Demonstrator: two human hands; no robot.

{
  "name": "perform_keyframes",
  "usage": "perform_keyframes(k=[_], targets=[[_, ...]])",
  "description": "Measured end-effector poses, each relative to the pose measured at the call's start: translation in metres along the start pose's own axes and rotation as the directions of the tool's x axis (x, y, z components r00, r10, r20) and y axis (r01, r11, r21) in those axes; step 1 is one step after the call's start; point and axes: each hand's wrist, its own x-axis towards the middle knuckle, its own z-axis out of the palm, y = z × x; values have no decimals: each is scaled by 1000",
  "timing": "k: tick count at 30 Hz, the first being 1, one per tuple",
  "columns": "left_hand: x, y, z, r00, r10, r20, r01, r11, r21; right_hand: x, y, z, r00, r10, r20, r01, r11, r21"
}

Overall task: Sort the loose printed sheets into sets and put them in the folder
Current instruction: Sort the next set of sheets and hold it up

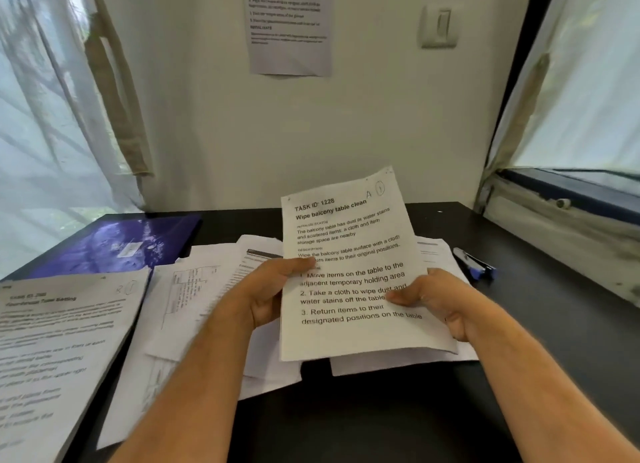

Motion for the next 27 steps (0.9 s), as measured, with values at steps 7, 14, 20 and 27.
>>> perform_keyframes(k=[7, 14, 20, 27], targets=[[36, 0, 61, 979, 140, -149, -133, 989, 60, -25, -9, -56, 991, 2, -136, -48, 942, -333], [56, -31, 94, 953, 269, -142, -209, 918, 337, 3, -31, -47, 638, -680, -362, 47, 503, -863], [57, -41, 88, 901, 432, -34, -319, 714, 623, 45, -14, -35, 667, -735, -122, 470, 542, -697], [59, -40, 90, 870, 489, 63, -311, 445, 840, 61, 14, -41, 530, -819, -221, 608, 549, -574]])
